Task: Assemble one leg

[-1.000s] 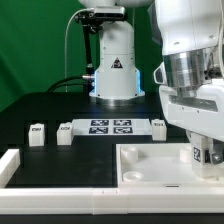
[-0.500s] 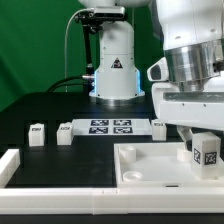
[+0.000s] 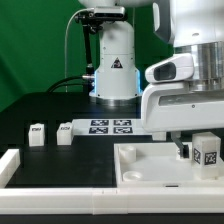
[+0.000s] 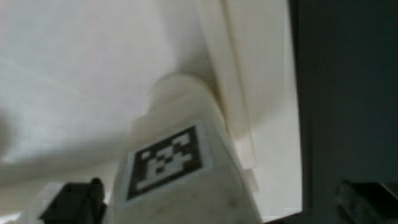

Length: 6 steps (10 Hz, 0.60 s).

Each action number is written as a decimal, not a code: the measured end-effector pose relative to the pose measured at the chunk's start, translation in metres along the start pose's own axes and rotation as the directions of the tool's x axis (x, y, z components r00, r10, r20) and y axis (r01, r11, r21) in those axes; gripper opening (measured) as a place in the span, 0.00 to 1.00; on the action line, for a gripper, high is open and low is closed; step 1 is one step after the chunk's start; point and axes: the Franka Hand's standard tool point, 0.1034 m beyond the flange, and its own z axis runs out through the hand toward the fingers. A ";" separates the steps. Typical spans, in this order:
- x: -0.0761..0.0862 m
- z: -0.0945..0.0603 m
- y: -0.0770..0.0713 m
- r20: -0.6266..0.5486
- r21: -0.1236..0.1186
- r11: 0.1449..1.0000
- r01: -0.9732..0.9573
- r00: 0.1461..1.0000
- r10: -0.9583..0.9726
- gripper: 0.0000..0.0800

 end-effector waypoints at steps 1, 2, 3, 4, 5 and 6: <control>0.000 0.000 0.002 0.000 -0.001 0.998 0.063 0.998 -0.063 0.81; 0.002 0.000 0.006 -0.003 -0.001 0.989 0.149 0.989 -0.149 0.81; 0.002 0.000 0.010 -0.004 -0.002 0.983 0.185 0.983 -0.185 0.81; 0.002 0.000 0.010 -0.004 -0.002 0.983 0.185 0.983 -0.185 0.81; 0.002 0.000 0.010 -0.004 -0.002 0.983 0.185 0.983 -0.185 0.64; 0.002 0.000 0.010 -0.004 -0.002 0.983 0.185 0.983 -0.185 0.47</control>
Offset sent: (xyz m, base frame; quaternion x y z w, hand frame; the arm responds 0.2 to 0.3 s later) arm 0.0000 0.0000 0.0000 0.0000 0.0000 -0.0899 0.9960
